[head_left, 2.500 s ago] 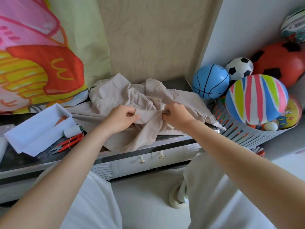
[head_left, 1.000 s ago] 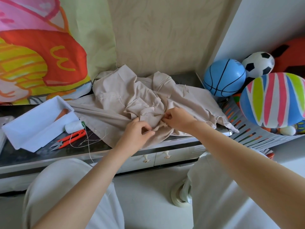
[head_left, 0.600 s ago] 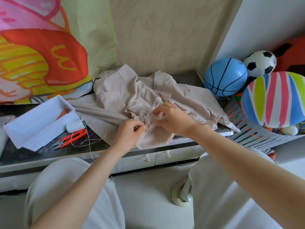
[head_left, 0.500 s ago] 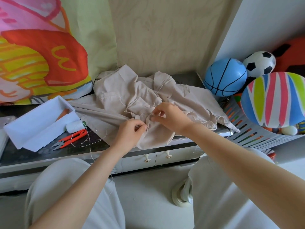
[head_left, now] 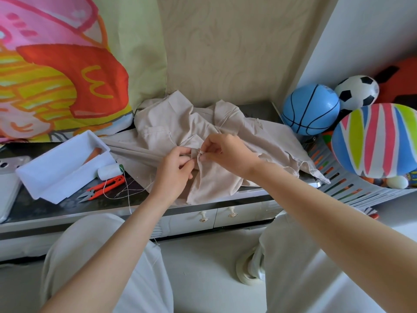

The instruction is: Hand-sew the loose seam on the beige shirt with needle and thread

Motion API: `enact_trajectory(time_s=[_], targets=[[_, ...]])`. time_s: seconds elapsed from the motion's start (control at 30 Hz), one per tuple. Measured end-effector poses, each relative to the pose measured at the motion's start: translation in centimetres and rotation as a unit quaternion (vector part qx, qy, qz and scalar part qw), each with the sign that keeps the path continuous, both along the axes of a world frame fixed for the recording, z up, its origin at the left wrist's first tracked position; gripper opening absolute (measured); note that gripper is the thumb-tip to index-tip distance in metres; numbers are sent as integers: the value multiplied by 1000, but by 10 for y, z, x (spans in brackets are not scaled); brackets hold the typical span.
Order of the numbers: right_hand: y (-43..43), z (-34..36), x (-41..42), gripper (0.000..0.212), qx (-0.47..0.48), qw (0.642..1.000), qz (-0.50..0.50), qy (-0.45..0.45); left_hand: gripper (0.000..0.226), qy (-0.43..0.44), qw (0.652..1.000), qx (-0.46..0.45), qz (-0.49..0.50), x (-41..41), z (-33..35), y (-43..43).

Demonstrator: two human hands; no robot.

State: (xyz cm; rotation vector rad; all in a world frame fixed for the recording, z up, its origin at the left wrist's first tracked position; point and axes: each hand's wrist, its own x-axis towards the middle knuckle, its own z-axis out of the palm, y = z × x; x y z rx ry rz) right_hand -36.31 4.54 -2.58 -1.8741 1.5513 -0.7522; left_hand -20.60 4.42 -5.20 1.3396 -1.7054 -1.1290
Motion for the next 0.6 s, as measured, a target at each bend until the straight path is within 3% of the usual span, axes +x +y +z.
enact_trajectory(time_s=[0.17, 0.4, 0.5, 0.6], targets=[[-1, 0, 2, 12, -1, 1000, -14, 3, 16, 16, 1000, -2, -24, 2, 1, 3], [8, -2, 1, 13, 10, 999, -17, 28, 15, -26, 999, -8, -30, 2, -8, 5], [14, -5, 0, 14, 25, 999, -14, 34, 34, -47, 998, -4, -47, 2, -3, 11], [21, -4, -2, 12, 37, 999, -18, 34, 33, -60, 997, -2, -56, 0, 5, 20]])
